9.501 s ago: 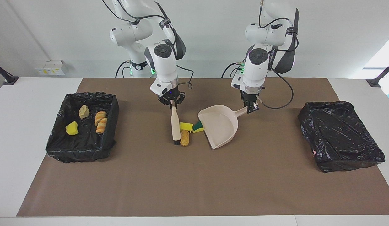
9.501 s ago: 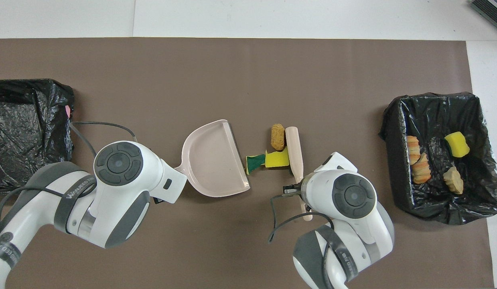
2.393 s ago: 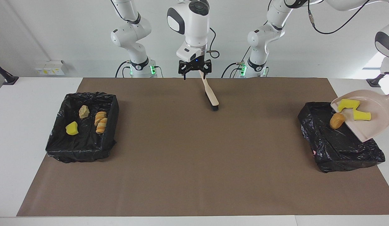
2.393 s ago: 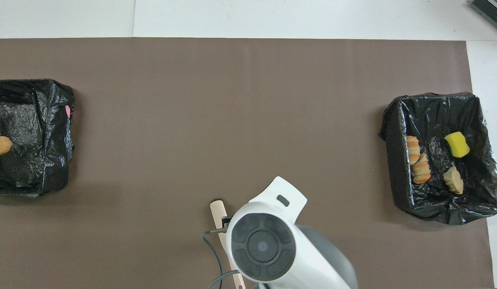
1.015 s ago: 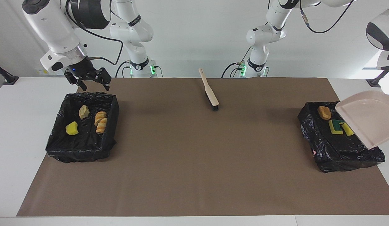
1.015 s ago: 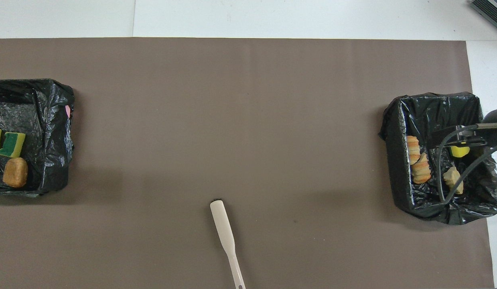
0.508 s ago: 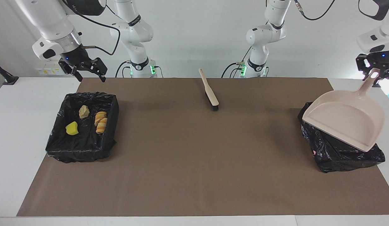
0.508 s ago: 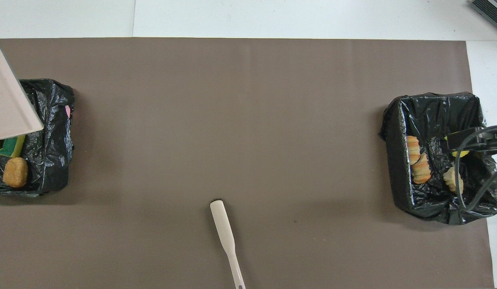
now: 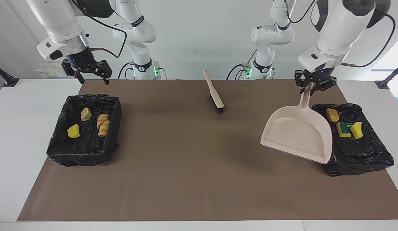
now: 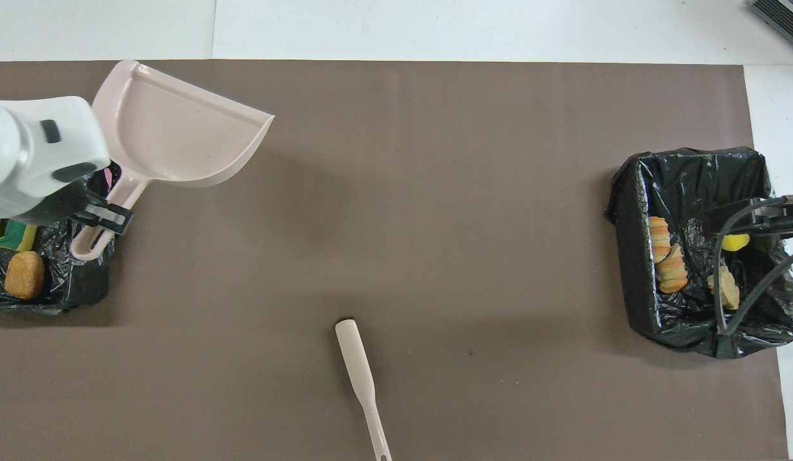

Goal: Sweep and dump trash in bin
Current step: 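Lower the emptied dustpan onto the table center with the left gripper, then release the dustpan and withdraw the left gripper toward its bin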

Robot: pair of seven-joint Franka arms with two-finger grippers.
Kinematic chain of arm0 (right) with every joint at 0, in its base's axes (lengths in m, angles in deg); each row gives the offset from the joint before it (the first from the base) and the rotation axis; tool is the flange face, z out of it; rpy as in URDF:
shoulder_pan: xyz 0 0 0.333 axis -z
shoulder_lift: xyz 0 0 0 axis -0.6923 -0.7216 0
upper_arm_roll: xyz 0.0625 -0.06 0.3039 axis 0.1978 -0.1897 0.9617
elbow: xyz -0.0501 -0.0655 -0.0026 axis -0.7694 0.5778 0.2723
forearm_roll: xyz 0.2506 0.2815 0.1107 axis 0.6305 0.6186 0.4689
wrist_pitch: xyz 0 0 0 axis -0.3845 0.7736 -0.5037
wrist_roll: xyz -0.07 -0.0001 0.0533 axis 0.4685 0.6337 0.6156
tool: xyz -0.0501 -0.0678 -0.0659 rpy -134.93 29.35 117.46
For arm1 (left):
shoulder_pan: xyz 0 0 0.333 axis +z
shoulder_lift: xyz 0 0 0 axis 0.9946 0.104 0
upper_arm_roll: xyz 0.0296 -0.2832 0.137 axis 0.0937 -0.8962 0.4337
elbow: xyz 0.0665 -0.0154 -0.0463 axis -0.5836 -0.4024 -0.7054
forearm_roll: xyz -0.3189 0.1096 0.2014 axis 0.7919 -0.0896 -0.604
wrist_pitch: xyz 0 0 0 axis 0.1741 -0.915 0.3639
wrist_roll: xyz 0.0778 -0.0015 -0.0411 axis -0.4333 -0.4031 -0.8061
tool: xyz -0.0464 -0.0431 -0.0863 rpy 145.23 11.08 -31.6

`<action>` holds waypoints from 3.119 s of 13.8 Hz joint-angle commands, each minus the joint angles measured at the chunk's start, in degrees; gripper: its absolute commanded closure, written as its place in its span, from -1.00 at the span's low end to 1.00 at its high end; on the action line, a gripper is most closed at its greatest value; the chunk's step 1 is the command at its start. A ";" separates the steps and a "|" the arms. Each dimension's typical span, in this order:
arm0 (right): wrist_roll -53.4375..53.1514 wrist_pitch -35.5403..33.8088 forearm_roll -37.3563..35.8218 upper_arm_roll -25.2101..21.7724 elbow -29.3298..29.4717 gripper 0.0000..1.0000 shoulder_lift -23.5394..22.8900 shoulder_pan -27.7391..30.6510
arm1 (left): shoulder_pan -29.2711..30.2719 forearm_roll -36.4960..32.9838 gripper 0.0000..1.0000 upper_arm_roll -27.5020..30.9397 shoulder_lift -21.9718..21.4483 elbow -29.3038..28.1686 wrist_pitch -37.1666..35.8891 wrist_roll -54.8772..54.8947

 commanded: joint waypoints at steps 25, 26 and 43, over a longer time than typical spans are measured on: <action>-5.68 0.61 2.49 0.08 -0.19 -1.00 0.55 -2.04 | -25.31 7.25 1.00 1.26 11.72 -25.43 47.99 -38.72; -7.18 0.53 2.23 0.08 -0.19 -1.00 0.55 -3.35 | -25.40 7.25 0.55 1.26 11.73 -25.34 48.00 -39.34; -3.59 -2.11 2.40 -0.71 -0.54 -1.00 1.34 -2.93 | 0.07 6.02 -1.00 2.66 -5.49 -20.42 20.50 -7.38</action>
